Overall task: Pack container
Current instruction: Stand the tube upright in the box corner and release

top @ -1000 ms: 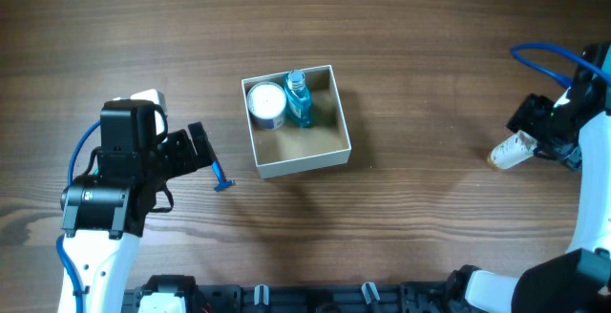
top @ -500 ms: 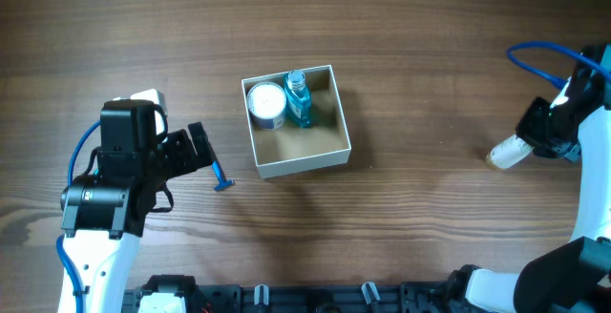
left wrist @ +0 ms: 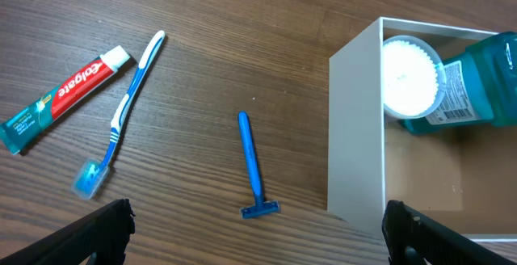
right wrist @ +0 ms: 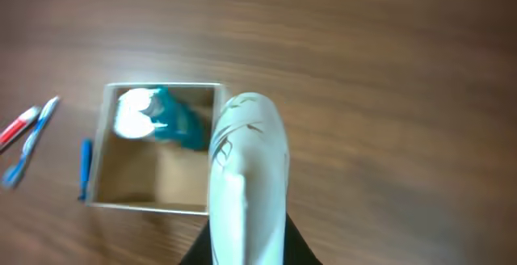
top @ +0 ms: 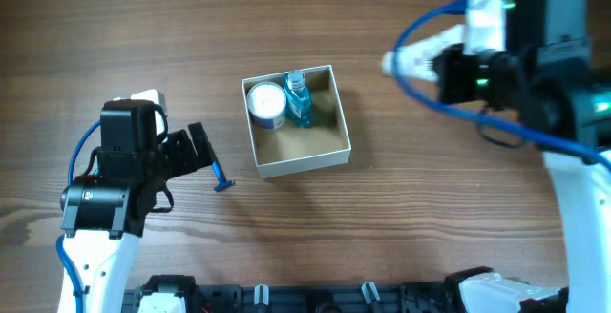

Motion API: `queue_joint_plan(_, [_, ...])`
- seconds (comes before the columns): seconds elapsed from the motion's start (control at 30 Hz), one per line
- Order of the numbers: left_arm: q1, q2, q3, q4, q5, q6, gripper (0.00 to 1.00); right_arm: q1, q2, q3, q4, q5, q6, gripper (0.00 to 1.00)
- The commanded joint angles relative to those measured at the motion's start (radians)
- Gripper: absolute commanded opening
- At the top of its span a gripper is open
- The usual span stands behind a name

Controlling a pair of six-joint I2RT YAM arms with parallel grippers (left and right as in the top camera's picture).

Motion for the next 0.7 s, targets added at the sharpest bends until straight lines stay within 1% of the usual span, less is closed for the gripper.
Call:
queue_joint_plan(0.0, [-0.003, 0.001, 0.016, 0.000, 0.009, -0.016, 1.00, 0.121, 0.078, 0.029, 0.071, 0.087, -0.061, 0.04])
queue_joint_plan(0.1, [-0.003, 0.001, 0.016, 0.000, 0.009, -0.016, 1.00, 0.183, 0.165, 0.029, 0.120, 0.132, -0.061, 0.04])
queue_joint_plan(0.27, [-0.003, 0.001, 0.016, 0.000, 0.009, -0.016, 1.00, 0.227, 0.307, 0.028, 0.191, 0.127, -0.060, 0.04])
queue_joint_plan(0.43, [-0.003, 0.001, 0.016, 0.000, 0.009, -0.016, 1.00, 0.248, 0.362, 0.026, 0.237, 0.127, -0.060, 0.04])
queue_joint_plan(0.67, [-0.003, 0.001, 0.016, 0.000, 0.009, -0.016, 1.00, 0.253, 0.386, 0.024, 0.197, 0.097, -0.060, 0.04])
